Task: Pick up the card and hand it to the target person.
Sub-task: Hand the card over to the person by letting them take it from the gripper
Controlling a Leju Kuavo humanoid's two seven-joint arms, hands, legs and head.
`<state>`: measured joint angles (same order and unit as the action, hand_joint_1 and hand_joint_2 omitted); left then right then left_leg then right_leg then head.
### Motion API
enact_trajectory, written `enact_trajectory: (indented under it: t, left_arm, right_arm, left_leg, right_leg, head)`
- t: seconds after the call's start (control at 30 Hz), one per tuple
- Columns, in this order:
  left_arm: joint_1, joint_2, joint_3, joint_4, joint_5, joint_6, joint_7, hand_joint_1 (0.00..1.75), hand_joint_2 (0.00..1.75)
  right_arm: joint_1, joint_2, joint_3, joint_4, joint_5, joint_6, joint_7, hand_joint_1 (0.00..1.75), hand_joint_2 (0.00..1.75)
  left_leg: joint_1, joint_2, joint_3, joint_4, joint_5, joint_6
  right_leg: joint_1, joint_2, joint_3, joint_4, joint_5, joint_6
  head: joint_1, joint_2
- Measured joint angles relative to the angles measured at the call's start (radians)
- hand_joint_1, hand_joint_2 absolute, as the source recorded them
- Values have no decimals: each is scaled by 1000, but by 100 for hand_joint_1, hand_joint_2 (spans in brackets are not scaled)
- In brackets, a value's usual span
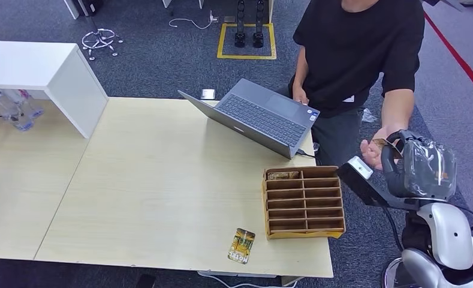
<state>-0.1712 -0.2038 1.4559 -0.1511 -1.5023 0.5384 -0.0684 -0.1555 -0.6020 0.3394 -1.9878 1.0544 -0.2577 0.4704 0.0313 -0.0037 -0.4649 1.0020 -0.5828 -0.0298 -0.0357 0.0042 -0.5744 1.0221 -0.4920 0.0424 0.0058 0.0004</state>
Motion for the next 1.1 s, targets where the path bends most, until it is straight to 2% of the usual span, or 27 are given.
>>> enact_trajectory:
  t: [0.17,0.3,0.33,0.37,0.43,0.47,0.5,0.9,1.1]
  left_arm:
    - [2,0,-22,0,0,-7,-1,0,0]
    - [2,0,-40,0,0,-8,0,0,0]
    - [2,0,-44,0,0,-9,0,0,0]
    - [2,0,-47,0,0,-9,0,0,0]
    - [2,0,-54,0,0,-9,1,0,0]
    - [2,0,-57,0,0,-10,1,0,0]
    - [2,0,-60,0,0,-11,1,0,0]
    - [2,0,-74,0,0,-12,1,0,0]
    - [2,0,-78,0,0,-11,-1,0,0]
  right_arm:
    - [41,3,-81,108,66,-72,-2,140,175]
    - [73,8,-127,177,96,-94,-6,137,175]
    - [81,10,-138,193,103,-94,-8,126,175]
    - [89,12,-148,209,111,-93,-9,99,175]
    - [105,13,-164,236,130,-86,-10,32,175]
    - [112,14,-170,247,136,-81,-9,8,175]
    - [119,14,-174,257,139,-76,-8,0,175]
    - [159,20,-196,335,110,-60,-1,0,175]
    - [167,35,-212,344,37,-99,-4,0,175]
  left_leg:
    - [0,-1,-1,0,0,0]
    - [0,-1,-1,0,0,0]
    - [0,-1,-1,0,0,0]
    - [0,-1,-1,0,0,0]
    - [0,-1,-2,0,0,0]
    - [0,-1,-2,0,0,0]
    - [0,-1,-2,0,0,0]
    - [0,-1,-2,0,0,0]
    - [0,-1,-2,0,0,0]
  right_leg:
    - [0,-2,0,0,0,0]
    - [0,-2,0,0,0,0]
    - [0,-2,0,0,0,0]
    - [0,-2,0,0,0,0]
    - [0,-2,0,0,0,0]
    - [0,-2,0,0,0,0]
    - [0,-2,0,0,0,0]
    - [0,-1,0,0,0,0]
    - [0,-1,0,0,0,0]
  head:
    - [0,0]
    - [0,0]
    - [0,0]
    - [0,0]
    - [0,0]
    - [0,0]
    - [0,0]
    - [0,0]
    - [0,0]
